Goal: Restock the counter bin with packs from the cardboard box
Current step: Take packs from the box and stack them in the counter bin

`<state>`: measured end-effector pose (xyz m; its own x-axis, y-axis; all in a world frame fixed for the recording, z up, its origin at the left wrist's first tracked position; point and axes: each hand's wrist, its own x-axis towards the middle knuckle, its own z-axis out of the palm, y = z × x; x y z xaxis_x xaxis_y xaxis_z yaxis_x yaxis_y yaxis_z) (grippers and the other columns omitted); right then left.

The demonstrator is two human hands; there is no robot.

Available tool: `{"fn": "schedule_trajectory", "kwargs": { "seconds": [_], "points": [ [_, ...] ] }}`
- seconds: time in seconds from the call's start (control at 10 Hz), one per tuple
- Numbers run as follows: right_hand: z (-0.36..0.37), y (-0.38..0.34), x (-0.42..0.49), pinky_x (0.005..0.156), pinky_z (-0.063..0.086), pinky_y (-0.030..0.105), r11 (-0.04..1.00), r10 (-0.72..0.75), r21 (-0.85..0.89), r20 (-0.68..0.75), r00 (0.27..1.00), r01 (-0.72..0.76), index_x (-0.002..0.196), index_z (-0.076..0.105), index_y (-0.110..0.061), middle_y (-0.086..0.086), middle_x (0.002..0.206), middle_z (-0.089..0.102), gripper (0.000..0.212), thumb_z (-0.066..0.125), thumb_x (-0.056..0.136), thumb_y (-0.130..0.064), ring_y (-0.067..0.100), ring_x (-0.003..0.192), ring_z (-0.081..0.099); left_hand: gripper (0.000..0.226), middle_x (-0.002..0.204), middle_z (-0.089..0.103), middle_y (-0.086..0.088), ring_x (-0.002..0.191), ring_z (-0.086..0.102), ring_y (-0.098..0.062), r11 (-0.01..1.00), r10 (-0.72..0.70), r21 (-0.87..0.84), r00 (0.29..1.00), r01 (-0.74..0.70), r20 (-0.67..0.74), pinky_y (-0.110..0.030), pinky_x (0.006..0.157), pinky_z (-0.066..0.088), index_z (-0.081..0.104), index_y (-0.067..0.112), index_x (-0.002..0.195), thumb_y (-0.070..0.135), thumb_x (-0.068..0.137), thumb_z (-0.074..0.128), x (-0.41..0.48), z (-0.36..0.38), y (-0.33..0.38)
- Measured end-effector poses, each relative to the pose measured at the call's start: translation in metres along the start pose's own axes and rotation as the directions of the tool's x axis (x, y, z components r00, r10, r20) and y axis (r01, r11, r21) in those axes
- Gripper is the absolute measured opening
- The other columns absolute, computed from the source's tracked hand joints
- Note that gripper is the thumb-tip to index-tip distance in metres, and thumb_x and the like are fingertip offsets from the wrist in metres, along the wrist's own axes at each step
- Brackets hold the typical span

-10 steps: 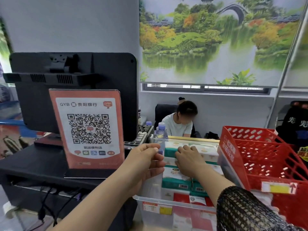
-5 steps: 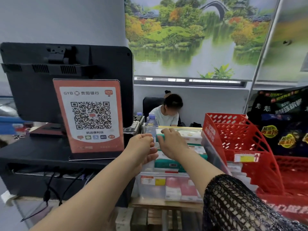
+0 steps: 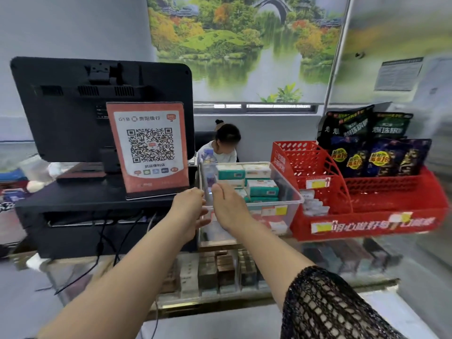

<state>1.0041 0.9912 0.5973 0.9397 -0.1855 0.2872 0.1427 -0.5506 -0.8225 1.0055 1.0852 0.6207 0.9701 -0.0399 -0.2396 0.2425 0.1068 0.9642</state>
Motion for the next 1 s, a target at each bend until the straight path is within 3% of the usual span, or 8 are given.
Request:
{"fn": "schedule_trajectory", "kwargs": {
  "seconds": [0.2,0.3,0.4,0.5,0.6,0.7,0.8,1.0],
  "points": [
    [-0.006,0.013,-0.050,0.096,0.034,0.035,0.994,0.100,0.029,0.029,0.995,-0.101,0.118,0.056,-0.008,0.014,0.122,0.055,0.043,0.024,0.103,-0.032,0.028,0.115,0.048,0.026,0.077,0.047,-0.005,0.066,0.046,-0.017,0.997,-0.078,-0.010,0.994,0.077,-0.076,-0.033,0.060,0.044,0.045,0.016,0.073,0.012,0.098,0.041,-0.035,-0.020,-0.034],
    [-0.004,0.034,-0.073,0.095,0.036,0.035,0.990,0.135,0.037,0.058,0.989,-0.138,0.115,0.057,-0.010,0.013,0.116,0.056,0.044,0.022,0.103,-0.034,0.026,0.109,0.049,0.009,0.094,0.051,-0.006,0.086,0.053,-0.023,0.990,-0.132,0.028,0.983,0.137,-0.131,-0.036,0.067,0.046,0.049,0.015,0.093,0.018,0.099,0.042,-0.039,-0.032,-0.068],
    [0.009,0.069,-0.105,0.096,0.038,0.036,0.976,0.209,0.039,0.101,0.973,-0.214,0.120,0.055,-0.014,0.010,0.114,0.056,0.047,0.022,0.102,-0.041,0.027,0.108,0.051,0.017,0.095,0.051,-0.007,0.089,0.053,-0.025,0.979,-0.160,0.101,0.977,0.175,-0.144,-0.040,0.084,0.050,0.052,0.009,0.108,0.018,0.098,0.041,-0.045,-0.041,-0.117],
    [0.028,0.109,-0.140,0.104,0.039,0.047,0.937,0.324,0.074,0.186,0.927,-0.342,0.132,0.047,-0.017,0.011,0.129,0.052,0.050,0.022,0.100,-0.047,0.030,0.116,0.051,0.039,0.120,0.056,-0.014,0.108,0.056,-0.032,0.966,-0.184,0.149,0.965,0.213,-0.188,-0.047,0.090,0.050,0.049,0.006,0.131,0.021,0.096,0.046,-0.050,-0.045,-0.171],
    [0.054,0.152,-0.177,0.102,0.040,0.043,0.910,0.399,0.010,0.255,0.881,-0.414,0.137,0.042,-0.019,0.008,0.129,0.052,0.051,0.019,0.101,-0.047,0.027,0.117,0.051,0.034,0.129,0.053,-0.010,0.113,0.051,-0.030,0.943,-0.230,0.179,0.938,0.281,-0.259,-0.042,0.079,0.053,0.049,0.012,0.130,0.021,0.098,0.044,-0.051,-0.050,-0.231],
    [0.092,0.201,-0.206,0.100,0.041,0.042,0.889,0.442,-0.015,0.296,0.847,-0.458,0.137,0.043,-0.020,0.009,0.128,0.054,0.051,0.019,0.101,-0.047,0.028,0.116,0.052,0.016,0.105,0.055,-0.007,0.113,0.053,-0.033,0.926,-0.239,0.227,0.935,0.300,-0.261,-0.045,0.089,0.049,0.057,0.010,0.103,0.019,0.099,0.044,-0.046,-0.063,-0.291],
    [0.137,0.252,-0.228,0.105,0.039,0.044,0.864,0.475,-0.003,0.343,0.811,-0.504,0.137,0.043,-0.017,0.009,0.137,0.050,0.049,0.021,0.102,-0.044,0.028,0.119,0.051,0.030,0.096,0.051,-0.009,0.113,0.056,-0.038,0.914,-0.241,0.263,0.935,0.309,-0.261,-0.047,0.093,0.047,0.056,0.001,0.121,0.014,0.096,0.045,-0.030,-0.077,-0.356],
    [0.233,0.362,-0.259,0.105,0.040,0.047,0.831,0.529,-0.068,0.406,0.746,-0.552,0.141,0.040,-0.015,0.010,0.141,0.047,0.051,0.019,0.103,-0.040,0.029,0.125,0.050,0.037,0.129,0.054,-0.027,0.118,0.054,-0.041,0.822,-0.379,0.328,0.878,0.465,-0.294,-0.044,0.090,0.049,0.050,-0.007,0.127,0.014,0.098,0.042,0.013,-0.100,-0.489]
  ]
}}
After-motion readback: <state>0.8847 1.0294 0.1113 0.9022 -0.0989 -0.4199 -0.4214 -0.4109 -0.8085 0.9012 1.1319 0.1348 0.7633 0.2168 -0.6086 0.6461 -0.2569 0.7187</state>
